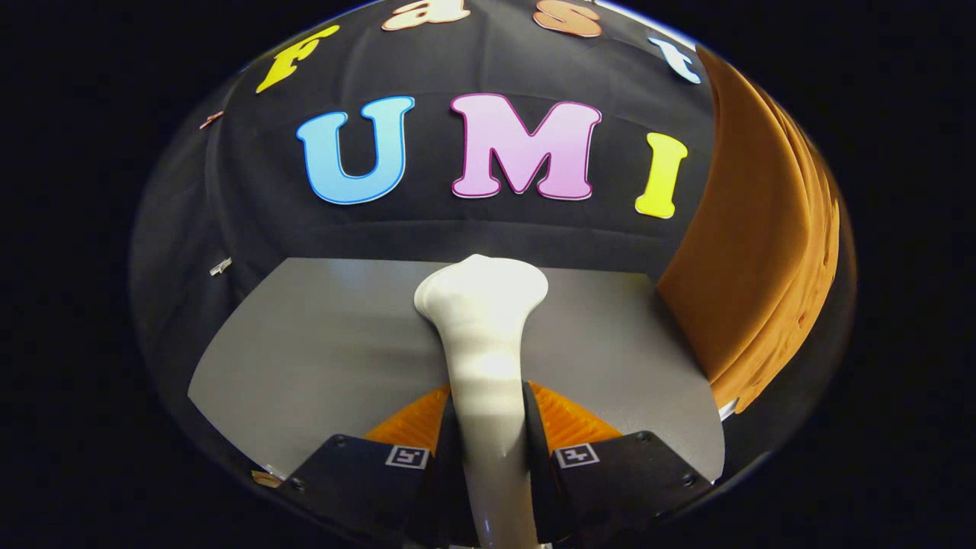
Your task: Iron the clothes twice with a garment steamer, once on the left side and once on the right side.
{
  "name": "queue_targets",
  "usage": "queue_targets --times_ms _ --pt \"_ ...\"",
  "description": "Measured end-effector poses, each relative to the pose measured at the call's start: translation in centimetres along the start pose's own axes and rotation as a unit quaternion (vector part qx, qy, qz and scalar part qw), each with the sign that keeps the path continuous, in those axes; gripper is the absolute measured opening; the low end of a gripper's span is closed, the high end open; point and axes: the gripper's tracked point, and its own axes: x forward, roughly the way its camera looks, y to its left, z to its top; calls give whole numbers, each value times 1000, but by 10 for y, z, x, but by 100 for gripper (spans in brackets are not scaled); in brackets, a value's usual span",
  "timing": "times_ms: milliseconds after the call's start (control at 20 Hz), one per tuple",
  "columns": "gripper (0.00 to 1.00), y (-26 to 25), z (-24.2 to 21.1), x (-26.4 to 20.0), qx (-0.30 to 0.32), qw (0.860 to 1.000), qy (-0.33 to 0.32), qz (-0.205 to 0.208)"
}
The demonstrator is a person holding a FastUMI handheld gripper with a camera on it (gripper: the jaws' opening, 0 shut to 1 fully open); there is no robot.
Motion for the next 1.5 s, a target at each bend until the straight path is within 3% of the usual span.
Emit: queue_targets --times_ms 250,650,1000,1100,1500 --pt "45 2 10 -12 5 999 -24 28" --pt "44 7 47 -74 26 989 -109 92" --pt "44 2 61 -154 54 978 -181 85" --pt "44 14 66 -185 59 972 -208 97" --pt "44 41 73 -313 18 942 -327 74"
